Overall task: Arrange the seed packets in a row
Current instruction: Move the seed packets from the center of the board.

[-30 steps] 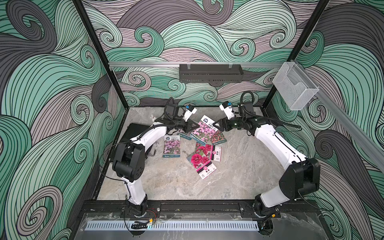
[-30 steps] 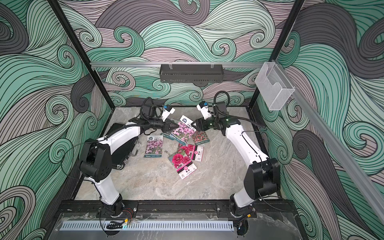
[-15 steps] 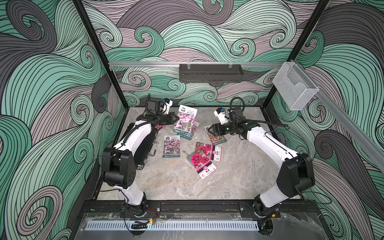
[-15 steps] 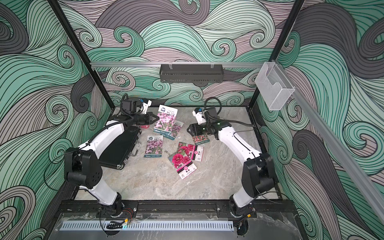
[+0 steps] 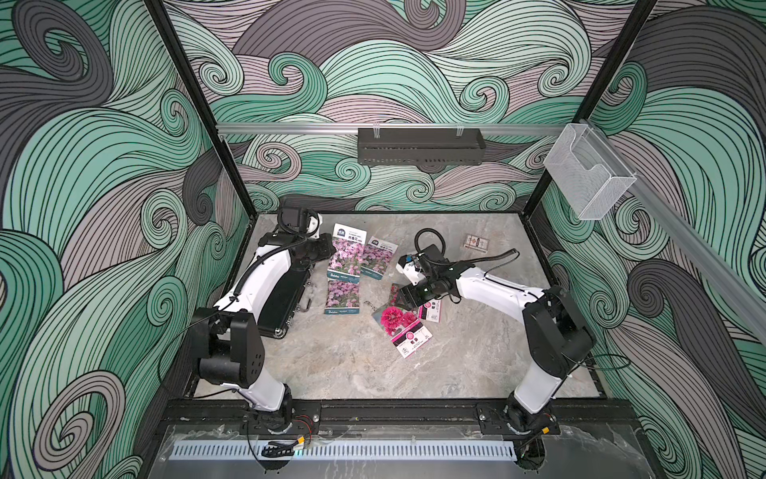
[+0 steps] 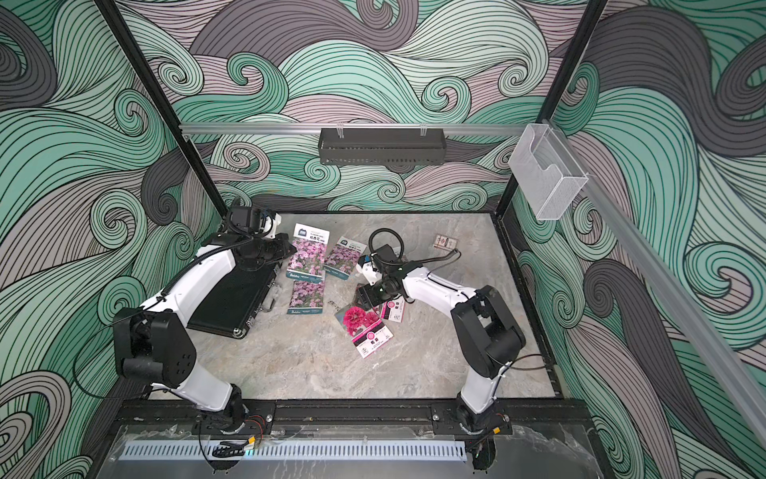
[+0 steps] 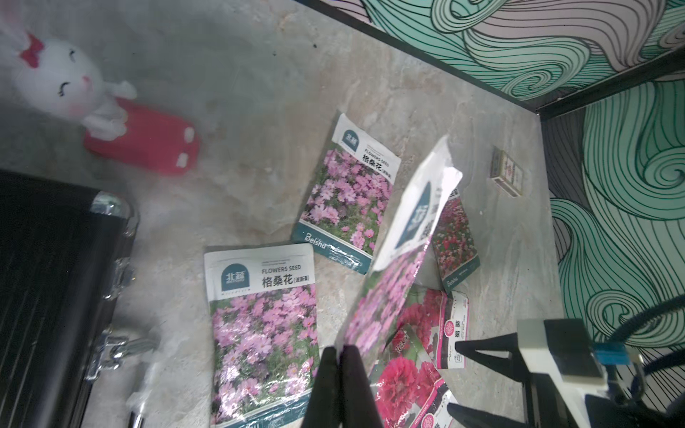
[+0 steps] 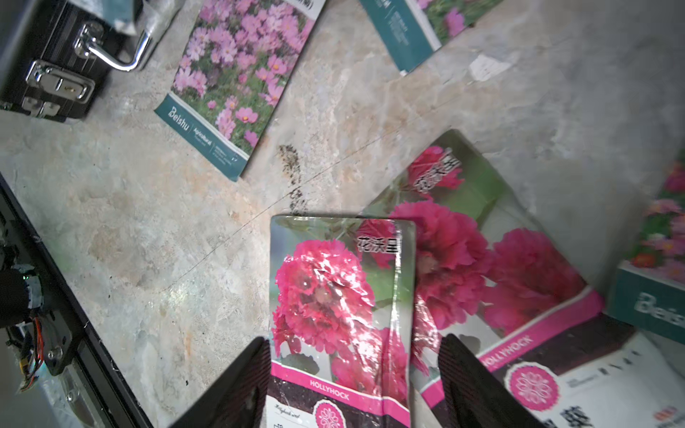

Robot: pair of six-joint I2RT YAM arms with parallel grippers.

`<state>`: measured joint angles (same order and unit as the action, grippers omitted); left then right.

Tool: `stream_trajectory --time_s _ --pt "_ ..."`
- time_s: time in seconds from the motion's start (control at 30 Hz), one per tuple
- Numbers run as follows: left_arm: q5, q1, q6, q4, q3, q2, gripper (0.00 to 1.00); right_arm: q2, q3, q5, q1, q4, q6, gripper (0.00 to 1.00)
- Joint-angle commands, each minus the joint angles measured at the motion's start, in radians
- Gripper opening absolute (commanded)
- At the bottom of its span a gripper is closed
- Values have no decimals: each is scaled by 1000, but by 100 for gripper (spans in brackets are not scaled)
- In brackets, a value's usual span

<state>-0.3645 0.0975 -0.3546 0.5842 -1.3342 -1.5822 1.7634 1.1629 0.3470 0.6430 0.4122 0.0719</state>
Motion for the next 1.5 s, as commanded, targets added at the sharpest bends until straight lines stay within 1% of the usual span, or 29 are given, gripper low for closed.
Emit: stream_trajectory --time_s 0.0,0.17,0.23,0.37,0.6,0.67,0.77,0.83,0.93,1.13,1.27,1.3,1.33,1.4,1.47 --pt "32 -17 -28 34 -3 25 0 37 12 17 73 -24 42 73" --pt "22 -25 -37 28 -8 25 0 101 12 26 136 -47 144 73" --pt "20 -25 -38 27 -8 22 0 118 1 28 164 -101 154 73" --pt "18 -28 -40 25 -6 16 0 152 12 12 196 -104 157 73" --pt "2 -28 -51 12 -2 22 0 197 49 -142 186 -58 138 73" --pt "-21 -28 -57 0 1 22 0 208 54 -175 176 -17 141 73" --pt "-34 -29 -70 -14 4 26 0 227 68 -263 154 34 138 72" --pt "-41 -28 -73 -19 4 28 0 239 76 -323 130 71 129 73" --pt "-48 -28 -82 -27 6 26 0 239 74 -354 75 98 128 73" --pt "-63 -25 -90 -46 10 14 0 244 63 -363 -85 125 102 73" --pt "-66 -22 -92 -50 10 7 0 265 79 -345 -206 139 91 73" --pt "-68 -22 -93 -50 11 5 0 270 92 -302 -240 142 99 73" --pt "-70 -22 -92 -50 11 4 0 272 104 -286 -262 146 106 73" --pt "-73 -21 -89 -44 8 4 0 265 142 -314 -293 183 103 74" --pt "-73 -21 -84 -41 8 9 0 253 170 -311 -319 203 101 74"
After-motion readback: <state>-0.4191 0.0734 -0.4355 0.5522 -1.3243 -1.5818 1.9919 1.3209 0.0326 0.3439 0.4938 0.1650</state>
